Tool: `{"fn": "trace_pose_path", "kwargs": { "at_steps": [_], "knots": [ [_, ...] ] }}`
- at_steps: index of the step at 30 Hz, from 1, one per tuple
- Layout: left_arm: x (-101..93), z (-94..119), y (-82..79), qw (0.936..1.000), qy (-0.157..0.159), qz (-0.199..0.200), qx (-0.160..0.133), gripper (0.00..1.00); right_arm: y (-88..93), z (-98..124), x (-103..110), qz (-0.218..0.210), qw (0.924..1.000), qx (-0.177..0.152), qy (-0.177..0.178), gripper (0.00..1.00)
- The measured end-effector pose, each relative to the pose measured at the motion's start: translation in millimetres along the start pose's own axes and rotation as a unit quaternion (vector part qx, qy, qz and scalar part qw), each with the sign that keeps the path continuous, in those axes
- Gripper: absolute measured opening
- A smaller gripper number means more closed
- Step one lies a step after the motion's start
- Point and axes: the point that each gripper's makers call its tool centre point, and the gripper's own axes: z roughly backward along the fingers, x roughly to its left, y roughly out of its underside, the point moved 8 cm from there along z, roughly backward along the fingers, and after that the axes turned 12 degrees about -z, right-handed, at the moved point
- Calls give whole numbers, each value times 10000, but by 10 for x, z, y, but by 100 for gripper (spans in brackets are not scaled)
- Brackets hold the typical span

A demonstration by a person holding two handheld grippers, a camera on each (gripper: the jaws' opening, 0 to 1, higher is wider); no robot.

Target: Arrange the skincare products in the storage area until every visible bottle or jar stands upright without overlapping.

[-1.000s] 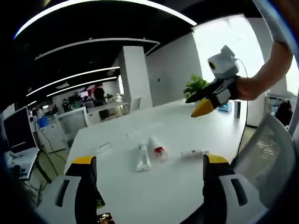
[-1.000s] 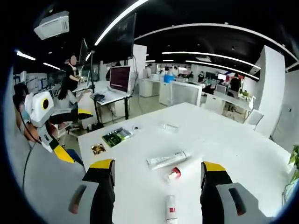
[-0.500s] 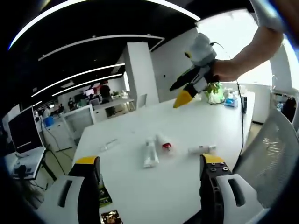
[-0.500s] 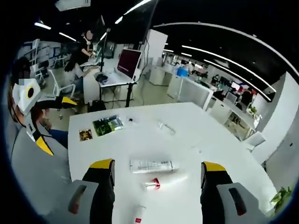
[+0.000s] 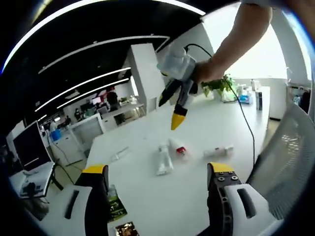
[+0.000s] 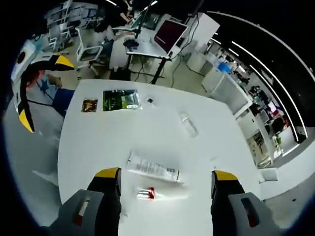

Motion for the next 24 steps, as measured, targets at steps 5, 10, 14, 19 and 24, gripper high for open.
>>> {"fn": "trace_pose_path", "kwargs": {
  "at_steps": [5,10,14,19,24],
  "knots": [
    [12,8,-8,10000,-46,9,-57,77,-24,-228,56,784,9963,270,-241,75],
    [66,19,39,9997,-219,40,87,70,45,-434,59,1230,9890,652,-506,77],
    [100,22,65,9993,-309,85,166,69,116,-622,57,1388,9842,902,-637,77],
    [103,29,61,9992,-350,-75,156,67,233,-808,22,1573,9769,1240,-749,77],
    [131,44,57,9987,-466,-95,155,66,299,-976,-32,1783,9688,1398,-1010,77]
  ]
}}
